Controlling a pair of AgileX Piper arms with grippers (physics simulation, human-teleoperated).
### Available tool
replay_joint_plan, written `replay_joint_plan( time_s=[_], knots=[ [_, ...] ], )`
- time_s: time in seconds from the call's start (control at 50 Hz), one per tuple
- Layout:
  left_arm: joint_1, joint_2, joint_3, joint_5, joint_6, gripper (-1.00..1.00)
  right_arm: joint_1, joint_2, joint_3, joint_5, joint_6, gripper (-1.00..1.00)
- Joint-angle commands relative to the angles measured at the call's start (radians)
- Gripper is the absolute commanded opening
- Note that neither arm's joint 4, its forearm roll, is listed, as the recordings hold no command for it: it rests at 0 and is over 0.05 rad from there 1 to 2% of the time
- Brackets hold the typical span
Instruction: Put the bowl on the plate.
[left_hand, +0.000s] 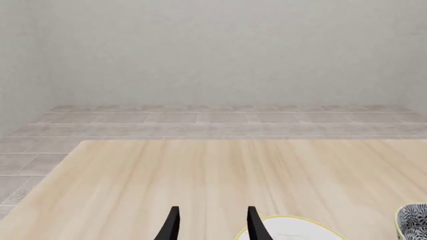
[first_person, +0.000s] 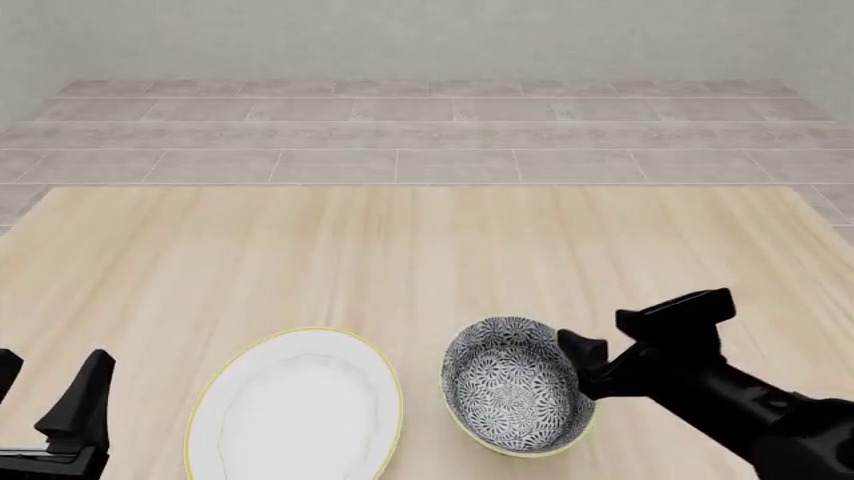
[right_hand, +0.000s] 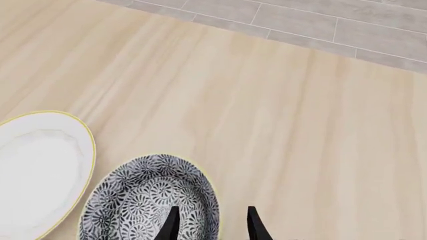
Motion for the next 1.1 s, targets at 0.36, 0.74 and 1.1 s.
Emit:
replay_joint_plan(
  time_s=[0.36,0.74,1.1],
  knots=[
    [0.001,0.023,0.0,-0.023,0.002,1.0,0.011,0.095,0.038,-0.074,0.026,1.0],
    [0.002,0.032,0.0,-0.034,0.004,1.0,0.021,0.171,0.065,-0.15,0.044,1.0],
    [0.002,0.048,0.0,-0.048,0.004,1.0,0.017,0.248,0.079,-0.215,0.049,1.0]
  ],
)
